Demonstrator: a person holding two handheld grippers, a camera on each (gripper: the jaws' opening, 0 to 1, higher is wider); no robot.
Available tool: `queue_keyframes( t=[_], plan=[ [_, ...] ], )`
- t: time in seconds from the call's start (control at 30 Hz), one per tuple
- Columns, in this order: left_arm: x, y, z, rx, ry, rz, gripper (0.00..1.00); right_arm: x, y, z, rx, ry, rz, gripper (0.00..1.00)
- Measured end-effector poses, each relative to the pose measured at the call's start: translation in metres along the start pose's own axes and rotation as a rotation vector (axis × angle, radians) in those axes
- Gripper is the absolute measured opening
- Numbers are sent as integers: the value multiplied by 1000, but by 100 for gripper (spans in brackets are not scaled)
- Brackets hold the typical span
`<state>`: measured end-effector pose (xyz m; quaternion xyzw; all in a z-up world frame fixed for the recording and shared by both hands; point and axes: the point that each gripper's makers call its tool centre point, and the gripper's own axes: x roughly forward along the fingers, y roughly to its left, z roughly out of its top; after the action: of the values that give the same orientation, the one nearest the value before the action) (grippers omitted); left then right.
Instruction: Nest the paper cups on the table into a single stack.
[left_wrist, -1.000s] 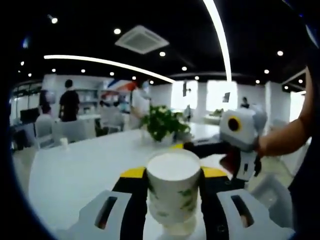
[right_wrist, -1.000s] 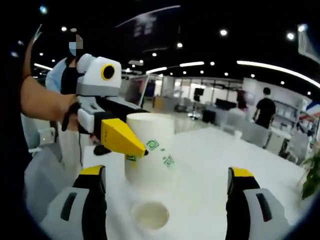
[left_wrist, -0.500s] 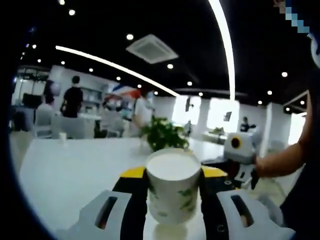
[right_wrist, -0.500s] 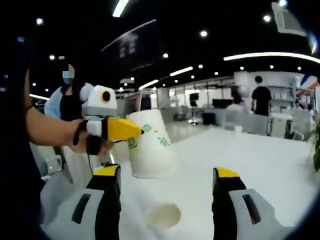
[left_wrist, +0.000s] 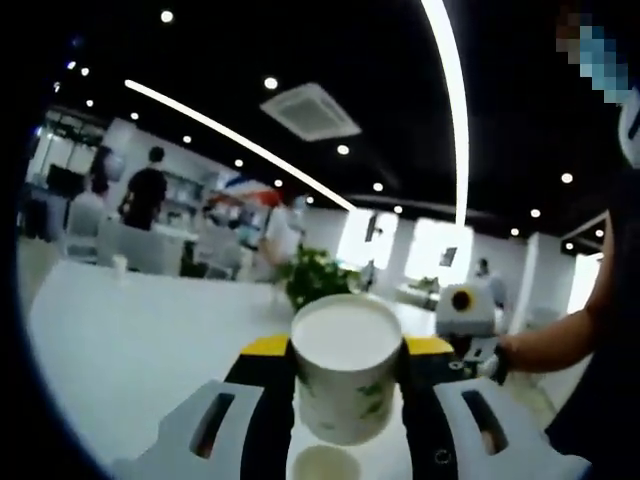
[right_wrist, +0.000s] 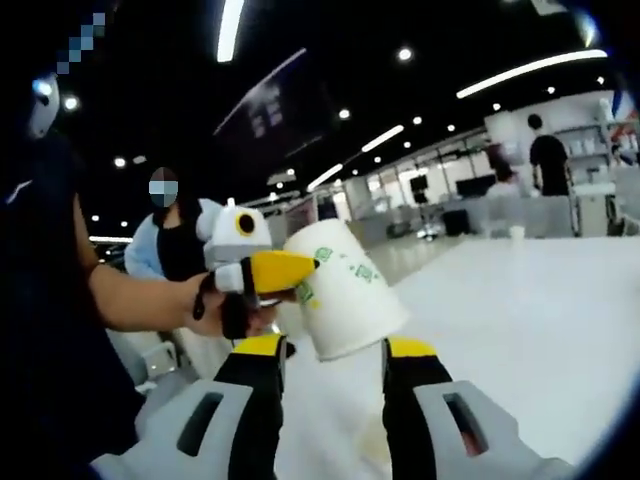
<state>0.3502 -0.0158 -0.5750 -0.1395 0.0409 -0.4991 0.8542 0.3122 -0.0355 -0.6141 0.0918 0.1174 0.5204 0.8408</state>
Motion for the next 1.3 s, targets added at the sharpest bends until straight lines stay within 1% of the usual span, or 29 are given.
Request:
queue_keyframes(
  t=[0.13,0.2,0.23,0.27,0.3,0.43,0.6,0.67,0.73,0.83,0.93,0.97,1.13,1.3],
  plan=[
    [-4,1,-6,-9,19,-15,39,-2,0,1,32,-13,18,31],
    [-6,-2,-9,-25,33,-49,39,-4,5,4,63,-18,53,28],
    [-8,-5,-13,-41,54,-80,39,-5,6,5,72,-22,67,26],
    [-10,-7,-16,-44,71,-101,39,-6,10,7,83,-26,90,24],
    [-11,-10,-19,-35,91,-130,39,-7,11,8,87,-30,99,22],
    [-17,-14,-26,-19,138,-177,39,-11,17,14,101,-44,136,18],
    [-20,-18,-33,25,179,-209,39,-11,27,16,84,-32,183,16],
    [-22,-22,-38,62,197,-231,39,-12,33,14,36,-20,213,16],
    [-23,-26,-43,74,220,-250,39,-14,38,14,42,-13,240,15],
    [-23,-27,-47,78,236,-259,38,-16,41,14,13,-3,255,12],
    [-24,-28,-48,71,239,-263,37,-17,44,16,-3,6,266,2],
    [-23,-28,-47,71,237,-263,37,-18,46,16,-15,4,281,1],
    [-23,-27,-45,81,229,-258,37,-17,50,19,-5,15,299,0],
    [-23,-27,-45,92,234,-252,37,-15,52,21,-23,29,291,0]
  ],
)
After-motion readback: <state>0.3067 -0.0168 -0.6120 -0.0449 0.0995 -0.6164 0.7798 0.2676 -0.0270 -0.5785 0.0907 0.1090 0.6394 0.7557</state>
